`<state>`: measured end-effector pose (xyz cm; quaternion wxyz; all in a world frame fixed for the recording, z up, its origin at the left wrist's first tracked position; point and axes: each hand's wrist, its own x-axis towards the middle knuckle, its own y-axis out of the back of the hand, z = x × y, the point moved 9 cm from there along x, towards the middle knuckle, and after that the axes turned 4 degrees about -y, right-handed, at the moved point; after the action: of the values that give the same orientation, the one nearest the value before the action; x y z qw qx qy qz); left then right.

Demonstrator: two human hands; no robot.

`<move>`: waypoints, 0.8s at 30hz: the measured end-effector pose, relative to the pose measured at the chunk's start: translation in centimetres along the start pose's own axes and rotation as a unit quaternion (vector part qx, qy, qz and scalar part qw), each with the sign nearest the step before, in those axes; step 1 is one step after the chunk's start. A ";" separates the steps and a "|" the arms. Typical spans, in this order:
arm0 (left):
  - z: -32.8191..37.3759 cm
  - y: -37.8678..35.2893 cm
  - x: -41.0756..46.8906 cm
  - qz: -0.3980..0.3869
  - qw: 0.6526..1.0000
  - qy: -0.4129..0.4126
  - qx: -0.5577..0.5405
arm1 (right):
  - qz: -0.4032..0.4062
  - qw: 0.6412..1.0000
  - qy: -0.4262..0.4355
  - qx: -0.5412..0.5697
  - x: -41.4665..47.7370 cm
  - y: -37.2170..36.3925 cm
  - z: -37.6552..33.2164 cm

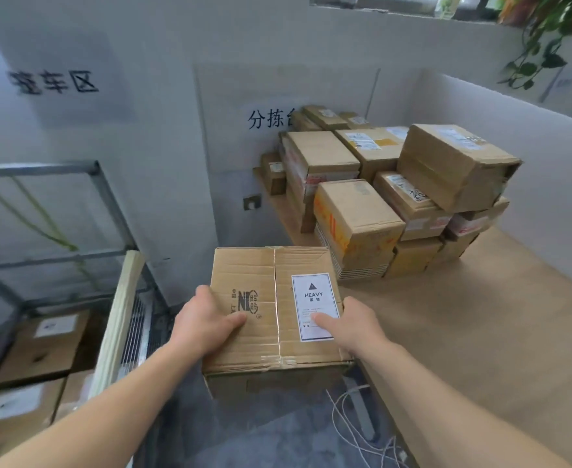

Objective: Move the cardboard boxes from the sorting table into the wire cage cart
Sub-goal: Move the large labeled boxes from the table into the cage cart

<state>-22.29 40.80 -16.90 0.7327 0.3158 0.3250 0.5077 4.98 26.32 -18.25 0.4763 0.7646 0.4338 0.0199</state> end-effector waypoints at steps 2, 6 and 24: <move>-1.7 2.2 -0.2 0.024 0.999 0.022 -0.007 | -0.007 0.999 0.029 -0.018 0.4 -0.9 -2.8; -4.4 6.2 -1.1 0.071 0.995 0.061 -0.041 | -0.018 0.993 0.105 -0.047 0.9 -1.8 -8.9; -10.9 16.5 -5.1 0.234 0.947 0.210 -0.068 | -0.104 0.935 0.321 -0.110 1.2 -7.8 -27.7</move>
<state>-41.26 42.08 -9.39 0.5282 0.2184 0.3530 0.7407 -11.53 48.14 -9.42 0.3919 0.6108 0.6361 0.2620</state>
